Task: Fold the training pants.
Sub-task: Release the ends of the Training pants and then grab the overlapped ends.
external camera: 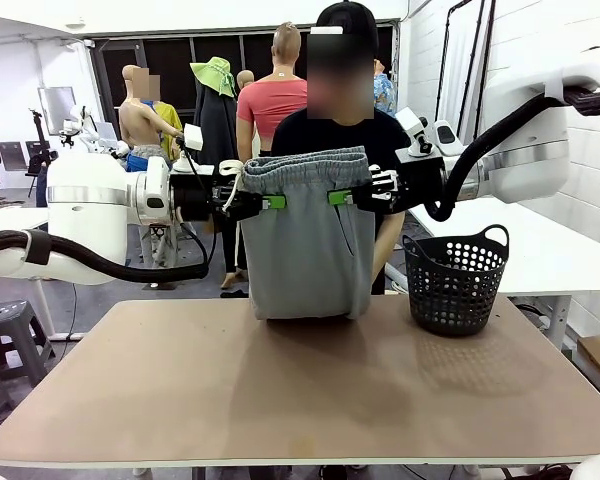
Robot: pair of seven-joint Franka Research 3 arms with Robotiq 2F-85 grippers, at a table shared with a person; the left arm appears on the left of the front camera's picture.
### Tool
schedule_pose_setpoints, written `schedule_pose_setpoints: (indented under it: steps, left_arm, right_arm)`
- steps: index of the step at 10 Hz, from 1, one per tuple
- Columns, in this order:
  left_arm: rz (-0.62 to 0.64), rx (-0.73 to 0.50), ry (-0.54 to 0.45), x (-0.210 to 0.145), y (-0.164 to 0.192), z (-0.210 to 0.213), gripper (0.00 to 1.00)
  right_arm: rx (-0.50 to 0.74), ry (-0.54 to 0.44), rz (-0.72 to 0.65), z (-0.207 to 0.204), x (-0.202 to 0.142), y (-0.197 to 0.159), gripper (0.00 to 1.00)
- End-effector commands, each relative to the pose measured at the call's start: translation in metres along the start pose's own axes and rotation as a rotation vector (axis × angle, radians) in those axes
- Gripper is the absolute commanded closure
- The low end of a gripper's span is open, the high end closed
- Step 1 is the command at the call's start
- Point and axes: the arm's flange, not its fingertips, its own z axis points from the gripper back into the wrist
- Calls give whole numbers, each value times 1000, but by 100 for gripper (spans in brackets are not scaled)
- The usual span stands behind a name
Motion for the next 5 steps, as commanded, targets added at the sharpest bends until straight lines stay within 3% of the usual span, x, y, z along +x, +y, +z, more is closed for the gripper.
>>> schedule_pose_setpoints:
  steps: [1,5]
  left_arm:
    - [7,-1,-4,3,0,0,100]
    - [7,-1,-4,3,0,0,100]
  right_arm:
    - [-12,-26,-9,0,1,0,100]
    - [-12,-26,-9,0,1,0,100]
